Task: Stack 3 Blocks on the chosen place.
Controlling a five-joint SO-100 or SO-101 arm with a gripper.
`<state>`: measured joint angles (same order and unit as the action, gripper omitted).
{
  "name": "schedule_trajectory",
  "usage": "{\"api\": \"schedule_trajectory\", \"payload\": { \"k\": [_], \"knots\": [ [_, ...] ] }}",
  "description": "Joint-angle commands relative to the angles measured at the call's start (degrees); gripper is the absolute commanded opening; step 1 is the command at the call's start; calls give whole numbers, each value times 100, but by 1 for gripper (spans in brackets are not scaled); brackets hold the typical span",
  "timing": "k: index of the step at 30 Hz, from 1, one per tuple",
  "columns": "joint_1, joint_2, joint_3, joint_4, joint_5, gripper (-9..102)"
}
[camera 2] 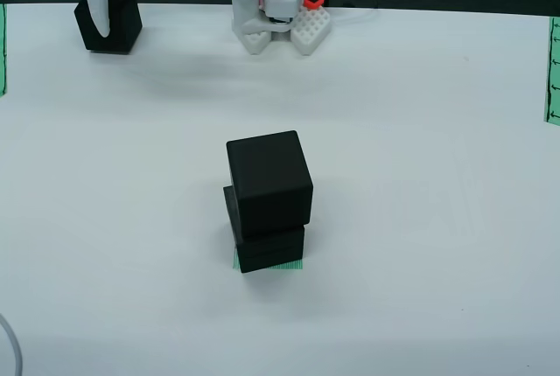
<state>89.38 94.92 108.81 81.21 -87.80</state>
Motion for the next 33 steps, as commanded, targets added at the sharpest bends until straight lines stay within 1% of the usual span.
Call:
{"api": "schedule_trajectory", "payload": {
  "k": [1,6,16,19,24,28,33],
  "knots": [
    [-246,9,-413,211,246,19],
    [-773,62,-703,387,686,19],
    [-2101,606,-1652,466,817,19],
    [-2584,896,-1749,141,817,18],
    [-3366,1538,-1380,-817,817,18],
    [-3920,2065,-1292,-1020,765,18],
    [-4693,2830,-765,-1230,738,18]
  ]
}}
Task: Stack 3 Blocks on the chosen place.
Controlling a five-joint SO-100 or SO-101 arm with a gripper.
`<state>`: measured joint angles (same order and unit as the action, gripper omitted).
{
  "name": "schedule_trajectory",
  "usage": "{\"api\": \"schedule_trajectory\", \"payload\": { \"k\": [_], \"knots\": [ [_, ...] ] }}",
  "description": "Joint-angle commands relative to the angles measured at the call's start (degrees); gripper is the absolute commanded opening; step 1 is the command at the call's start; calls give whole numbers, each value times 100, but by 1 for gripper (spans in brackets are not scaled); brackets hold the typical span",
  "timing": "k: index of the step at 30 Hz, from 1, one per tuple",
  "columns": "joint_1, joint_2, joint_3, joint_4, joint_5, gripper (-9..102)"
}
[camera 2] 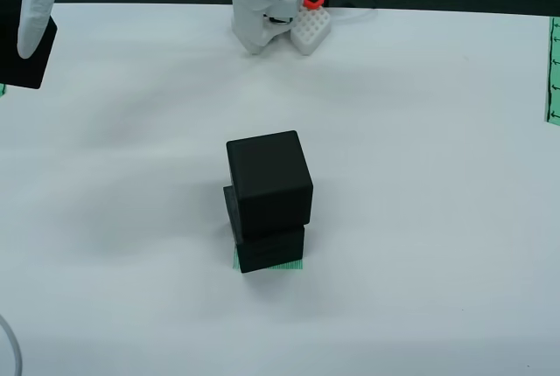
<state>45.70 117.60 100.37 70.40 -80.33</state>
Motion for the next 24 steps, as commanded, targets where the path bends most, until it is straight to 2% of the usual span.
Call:
{"api": "schedule_trajectory", "payload": {
  "k": [1,15,20,24],
  "knots": [
    [-492,729,185,-176,-9,18],
    [-2944,2812,1327,-650,-132,19],
    [-3226,3287,2171,-1521,-510,19],
    [-3287,3463,3015,-2602,-721,19]
  ]
}}
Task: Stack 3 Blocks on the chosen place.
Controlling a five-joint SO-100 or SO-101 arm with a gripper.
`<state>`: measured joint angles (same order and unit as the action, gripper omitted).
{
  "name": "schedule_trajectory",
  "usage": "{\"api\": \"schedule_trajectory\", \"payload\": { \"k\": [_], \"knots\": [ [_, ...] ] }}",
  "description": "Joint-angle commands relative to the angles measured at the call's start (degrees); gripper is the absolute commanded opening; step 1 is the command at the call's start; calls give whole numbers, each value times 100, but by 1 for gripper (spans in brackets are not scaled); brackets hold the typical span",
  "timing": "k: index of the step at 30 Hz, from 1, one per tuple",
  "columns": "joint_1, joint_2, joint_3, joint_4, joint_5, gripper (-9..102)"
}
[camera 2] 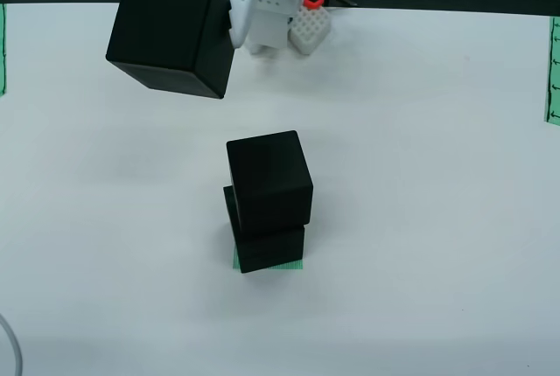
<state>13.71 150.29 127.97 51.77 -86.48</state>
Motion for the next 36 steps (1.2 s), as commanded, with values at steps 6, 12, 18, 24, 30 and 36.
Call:
{"api": "schedule_trajectory", "payload": {
  "k": [6,12,18,24,30,36],
  "knots": [
    [-413,220,1116,-1696,-193,19],
    [-826,290,1758,-2443,-193,20],
    [-1055,290,2241,-3261,-272,20],
    [-1090,290,2646,-3806,-413,20],
    [-1081,290,3208,-4482,-606,20],
    [-1063,237,3463,-4896,-703,20]
  ]
}}
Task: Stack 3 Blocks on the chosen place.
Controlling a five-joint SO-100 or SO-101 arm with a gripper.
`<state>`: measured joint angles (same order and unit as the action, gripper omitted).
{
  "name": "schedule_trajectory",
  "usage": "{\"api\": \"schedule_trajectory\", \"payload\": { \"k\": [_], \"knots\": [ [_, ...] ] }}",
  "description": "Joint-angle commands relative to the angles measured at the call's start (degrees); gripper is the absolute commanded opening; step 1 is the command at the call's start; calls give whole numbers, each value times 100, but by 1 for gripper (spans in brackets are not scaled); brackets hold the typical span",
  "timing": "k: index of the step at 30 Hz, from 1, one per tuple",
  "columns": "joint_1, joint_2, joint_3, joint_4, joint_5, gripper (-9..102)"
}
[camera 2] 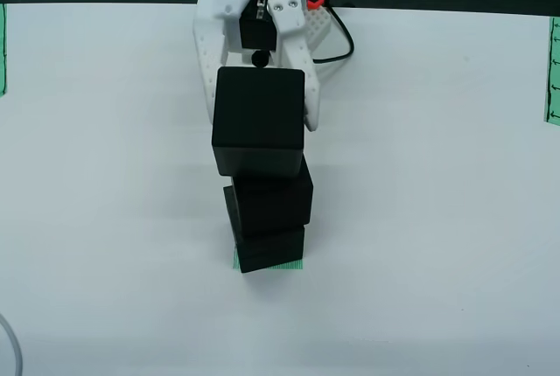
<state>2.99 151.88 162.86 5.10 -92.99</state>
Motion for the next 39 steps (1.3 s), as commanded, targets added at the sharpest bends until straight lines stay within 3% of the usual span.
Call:
{"api": "schedule_trajectory", "payload": {
  "k": [1,27,39],
  "knots": [
    [9,62,-9,-272,-53,20],
    [79,-615,510,-1679,-176,20],
    [123,-624,686,-1995,-193,33]
  ]
}}
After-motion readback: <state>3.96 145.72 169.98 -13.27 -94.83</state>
